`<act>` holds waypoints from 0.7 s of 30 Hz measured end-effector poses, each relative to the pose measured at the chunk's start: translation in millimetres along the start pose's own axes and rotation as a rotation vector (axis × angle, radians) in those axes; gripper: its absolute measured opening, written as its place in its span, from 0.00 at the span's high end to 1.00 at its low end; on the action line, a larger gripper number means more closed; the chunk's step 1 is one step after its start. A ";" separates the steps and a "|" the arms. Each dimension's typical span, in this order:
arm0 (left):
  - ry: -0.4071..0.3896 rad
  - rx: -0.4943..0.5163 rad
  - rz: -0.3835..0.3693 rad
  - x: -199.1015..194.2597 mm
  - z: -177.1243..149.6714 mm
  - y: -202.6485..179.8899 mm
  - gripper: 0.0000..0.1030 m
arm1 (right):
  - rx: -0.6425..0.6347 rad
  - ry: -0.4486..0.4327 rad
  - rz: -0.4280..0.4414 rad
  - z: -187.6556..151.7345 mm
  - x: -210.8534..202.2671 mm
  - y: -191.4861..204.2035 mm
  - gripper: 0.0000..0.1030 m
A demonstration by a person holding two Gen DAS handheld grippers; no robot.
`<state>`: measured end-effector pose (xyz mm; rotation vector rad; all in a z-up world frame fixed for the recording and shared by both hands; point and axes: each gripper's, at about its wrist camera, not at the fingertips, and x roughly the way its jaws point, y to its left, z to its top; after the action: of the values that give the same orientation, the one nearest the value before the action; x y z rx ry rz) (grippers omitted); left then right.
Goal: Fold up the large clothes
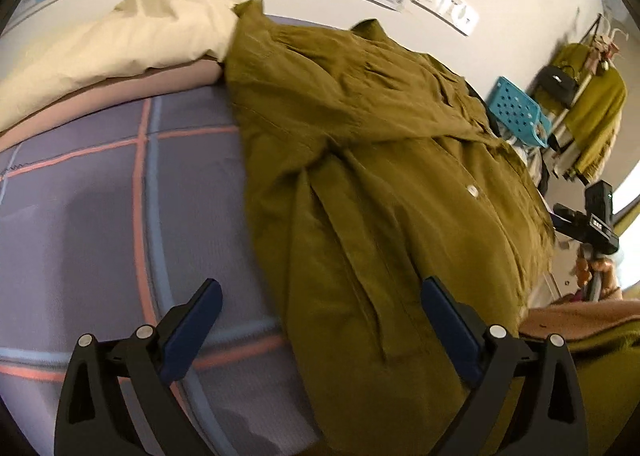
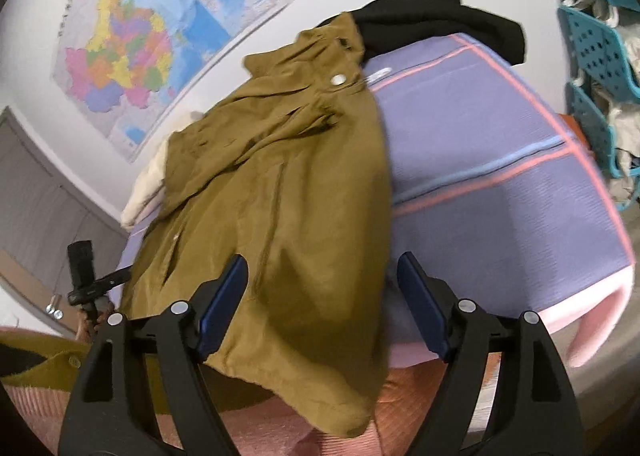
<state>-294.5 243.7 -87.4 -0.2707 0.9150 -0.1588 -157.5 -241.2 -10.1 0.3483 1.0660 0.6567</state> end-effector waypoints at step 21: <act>0.053 -0.114 -0.199 27.9 0.3 -24.4 0.72 | 0.016 0.046 0.272 -14.8 22.2 8.7 0.86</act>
<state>-277.9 213.5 -101.1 -0.4657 0.9509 -0.2986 -166.4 -220.9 -27.2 0.4994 1.0778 0.9027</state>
